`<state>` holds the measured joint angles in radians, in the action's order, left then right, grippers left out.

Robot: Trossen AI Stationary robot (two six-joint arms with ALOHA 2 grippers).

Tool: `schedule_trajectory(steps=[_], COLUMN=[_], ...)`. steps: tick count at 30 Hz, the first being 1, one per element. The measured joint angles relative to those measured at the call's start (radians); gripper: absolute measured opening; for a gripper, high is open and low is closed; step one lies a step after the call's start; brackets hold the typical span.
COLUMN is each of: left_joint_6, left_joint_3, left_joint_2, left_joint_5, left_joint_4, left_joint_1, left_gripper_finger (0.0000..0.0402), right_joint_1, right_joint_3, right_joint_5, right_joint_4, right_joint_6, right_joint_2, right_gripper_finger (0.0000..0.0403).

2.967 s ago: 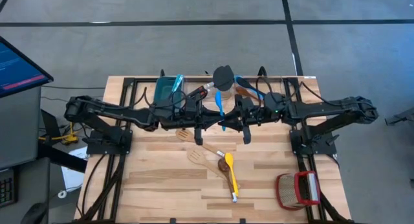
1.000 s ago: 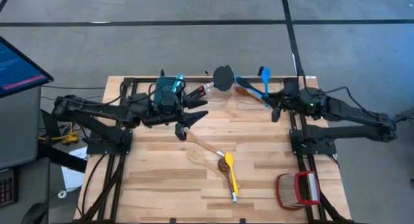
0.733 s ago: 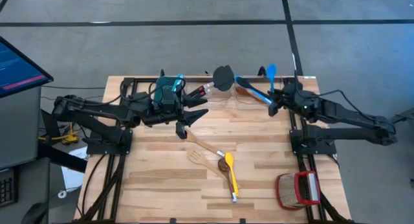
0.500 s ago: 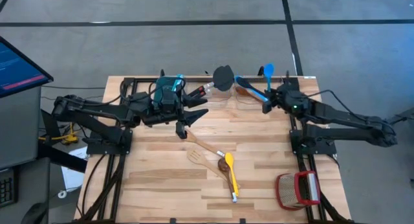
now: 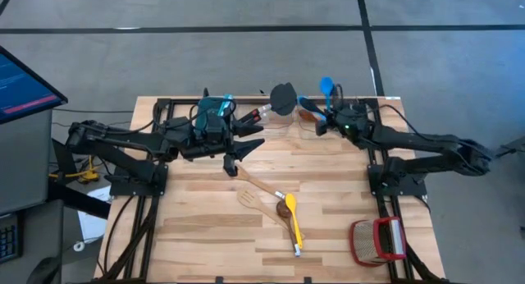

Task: Pick & Place Kitchen Items
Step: Put the blue serving spoon into the right transparent bin

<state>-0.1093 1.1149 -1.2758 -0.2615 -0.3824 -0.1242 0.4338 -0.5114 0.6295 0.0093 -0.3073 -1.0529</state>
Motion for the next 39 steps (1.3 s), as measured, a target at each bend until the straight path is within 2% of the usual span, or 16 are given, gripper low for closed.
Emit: schedule_trajectory(steps=[9, 19, 25, 31, 33, 39], left_joint_6=[0.0, 0.0, -0.003, -0.003, -0.003, -0.003], left_joint_3=[0.0, 0.0, 0.0, 0.0, 0.0, 0.0], left_joint_2=[0.0, 0.0, 0.0, 0.0, 0.0, 0.0], left_joint_5=[0.0, 0.0, 0.001, 0.001, 0.001, 0.001], left_joint_4=[0.002, 0.002, 0.004, 0.008, 0.009, 0.009], left_joint_1=[0.0, 0.0, 0.0, 0.0, 0.0, 0.0], left_gripper_finger=[0.0159, 0.0159, 0.0159, 0.0159, 0.0159, 0.0159], right_joint_1=[0.054, 0.054, 0.053, 0.053, 0.054, 0.052], right_joint_3=[0.0, -0.001, -0.006, -0.002, -0.001, -0.001], right_joint_5=[-0.007, -0.007, -0.027, -0.04, -0.043, -0.06], right_joint_4=[0.082, 0.097, 0.108, 0.083, 0.054, -0.004], right_joint_6=[0.003, 0.052, 0.05, 0.008, -0.005, -0.008], right_joint_2=[-0.204, -0.338, -0.365, -0.337, -0.32, -0.289], right_gripper_finger=[0.0052, 0.0052, 0.0052, 0.0053, 0.0072, 0.0164])
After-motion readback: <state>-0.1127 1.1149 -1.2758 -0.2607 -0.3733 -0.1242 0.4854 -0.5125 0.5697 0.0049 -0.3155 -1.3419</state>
